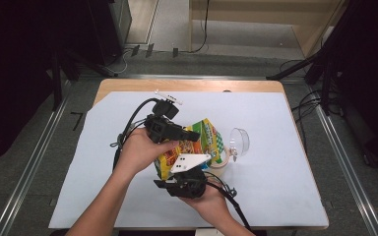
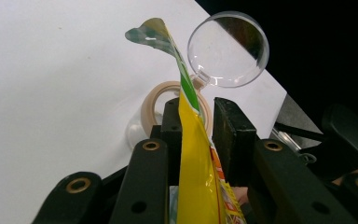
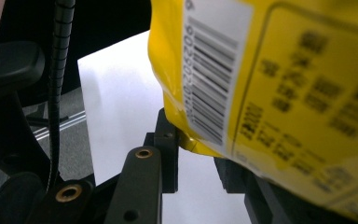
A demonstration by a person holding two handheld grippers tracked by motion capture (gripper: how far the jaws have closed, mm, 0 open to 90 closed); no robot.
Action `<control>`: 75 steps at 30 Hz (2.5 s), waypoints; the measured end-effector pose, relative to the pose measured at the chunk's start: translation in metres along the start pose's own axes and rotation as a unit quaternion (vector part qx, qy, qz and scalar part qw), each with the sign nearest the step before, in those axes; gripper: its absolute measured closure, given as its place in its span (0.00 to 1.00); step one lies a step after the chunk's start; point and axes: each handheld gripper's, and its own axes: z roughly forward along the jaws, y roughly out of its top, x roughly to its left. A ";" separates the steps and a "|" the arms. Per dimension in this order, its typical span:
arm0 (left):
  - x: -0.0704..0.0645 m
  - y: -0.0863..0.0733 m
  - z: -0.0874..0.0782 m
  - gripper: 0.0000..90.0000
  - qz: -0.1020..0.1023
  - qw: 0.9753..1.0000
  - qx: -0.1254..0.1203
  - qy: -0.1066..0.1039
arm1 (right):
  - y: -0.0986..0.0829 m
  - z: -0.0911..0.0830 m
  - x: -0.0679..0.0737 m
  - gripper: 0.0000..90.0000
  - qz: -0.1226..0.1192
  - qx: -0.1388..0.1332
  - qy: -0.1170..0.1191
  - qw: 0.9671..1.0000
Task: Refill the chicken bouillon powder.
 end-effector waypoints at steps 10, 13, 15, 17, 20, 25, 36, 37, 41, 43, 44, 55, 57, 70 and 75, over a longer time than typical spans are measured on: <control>-0.002 -0.001 -0.002 0.87 0.007 1.000 -0.006 0.023 | 0.002 0.000 0.001 0.82 -0.001 -0.003 0.002 1.000; 0.001 -0.001 -0.004 0.87 0.003 1.000 -0.007 0.029 | 0.003 -0.002 0.003 0.82 -0.006 -0.006 0.004 1.000; 0.002 0.000 -0.005 0.87 -0.002 0.999 -0.009 0.034 | 0.004 -0.004 0.004 0.82 -0.004 -0.006 0.004 1.000; 0.002 0.000 -0.004 0.87 -0.004 0.999 -0.009 0.040 | 0.005 -0.004 0.004 0.81 -0.002 -0.005 0.004 1.000; 0.002 0.003 -0.004 0.87 -0.006 0.999 -0.006 0.038 | 0.008 -0.005 0.003 0.81 -0.001 -0.003 0.004 1.000; 0.002 0.013 -0.001 0.87 -0.010 0.999 0.000 0.032 | 0.013 -0.006 -0.003 0.81 0.005 -0.003 0.007 1.000; 0.012 0.008 -0.002 0.83 -0.022 0.999 -0.002 0.024 | 0.015 -0.001 -0.005 0.81 0.012 0.003 0.014 1.000; 0.013 0.007 -0.003 0.83 -0.021 0.999 -0.001 0.024 | 0.016 -0.001 -0.004 0.81 0.013 0.003 0.015 1.000; 0.013 0.007 -0.002 0.80 -0.026 1.000 -0.004 0.018 | 0.016 -0.002 -0.003 0.81 0.014 0.001 0.018 1.000; 0.013 0.006 -0.002 0.80 -0.026 1.000 -0.004 0.015 | 0.016 -0.003 -0.002 0.81 0.016 0.002 0.018 1.000; 0.013 0.006 -0.002 0.80 -0.026 1.000 -0.004 0.014 | 0.016 -0.003 -0.002 0.81 0.017 0.002 0.018 1.000; 0.014 0.011 -0.003 0.77 -0.033 0.999 -0.012 -0.002 | 0.021 -0.001 -0.007 0.81 0.024 0.001 0.016 1.000; 0.011 0.011 -0.004 0.80 -0.029 1.000 -0.012 -0.001 | 0.020 0.000 -0.006 0.81 0.024 0.002 0.012 1.000; 0.003 0.013 -0.006 0.89 -0.015 1.000 -0.005 0.018 | 0.021 -0.001 -0.004 0.82 0.035 0.000 0.020 0.999; 0.005 0.016 -0.005 0.88 -0.017 1.000 -0.010 0.015 | 0.023 -0.003 -0.005 0.82 0.036 -0.003 0.018 0.999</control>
